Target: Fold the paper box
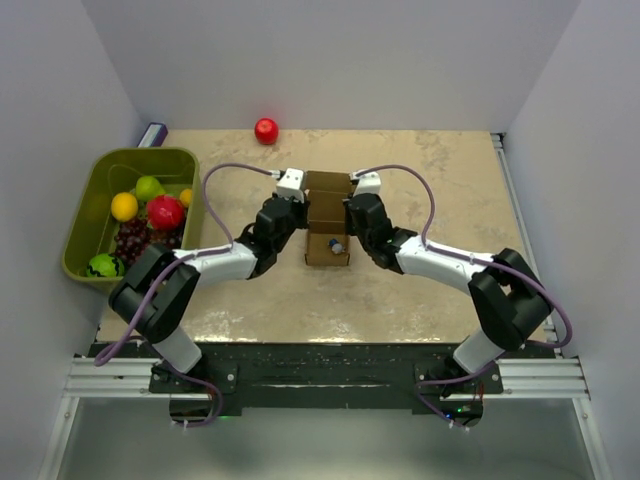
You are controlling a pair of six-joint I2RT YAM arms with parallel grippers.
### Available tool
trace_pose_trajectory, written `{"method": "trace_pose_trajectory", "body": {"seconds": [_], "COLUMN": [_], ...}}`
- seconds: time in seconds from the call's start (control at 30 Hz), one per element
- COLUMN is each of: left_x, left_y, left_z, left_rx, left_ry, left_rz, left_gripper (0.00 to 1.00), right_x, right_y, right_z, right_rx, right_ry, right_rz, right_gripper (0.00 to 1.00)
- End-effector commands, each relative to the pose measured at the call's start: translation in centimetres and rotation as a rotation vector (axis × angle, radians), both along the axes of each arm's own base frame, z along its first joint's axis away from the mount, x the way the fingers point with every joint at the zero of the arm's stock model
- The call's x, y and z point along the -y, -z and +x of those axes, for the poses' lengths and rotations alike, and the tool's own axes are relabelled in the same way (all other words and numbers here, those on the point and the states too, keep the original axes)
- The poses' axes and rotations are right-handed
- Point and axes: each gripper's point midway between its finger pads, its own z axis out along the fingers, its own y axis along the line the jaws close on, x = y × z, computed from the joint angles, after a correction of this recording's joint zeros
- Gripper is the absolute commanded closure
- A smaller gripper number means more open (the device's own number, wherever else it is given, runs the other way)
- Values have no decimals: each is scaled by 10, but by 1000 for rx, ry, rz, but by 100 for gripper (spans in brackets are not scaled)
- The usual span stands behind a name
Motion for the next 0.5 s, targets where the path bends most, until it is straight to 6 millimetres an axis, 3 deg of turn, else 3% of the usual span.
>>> {"method": "trace_pose_trajectory", "body": {"seconds": [0.0, 0.23, 0.47], "left_x": [-4, 1, -7], "left_y": [32, 48, 61], "left_z": [-13, -28, -35], "left_rx": [-91, -148, -189], "left_ry": [-37, -52, -85], "left_rz": [6, -5, 17], "left_gripper": [100, 100, 100], "right_x": [3, 3, 5], "right_y": [-19, -11, -3], "right_z": [4, -9, -11], "right_rx": [94, 102, 86], "right_ry": [100, 157, 162], "right_rz": [57, 33, 11], "right_gripper": [100, 100, 100]}}
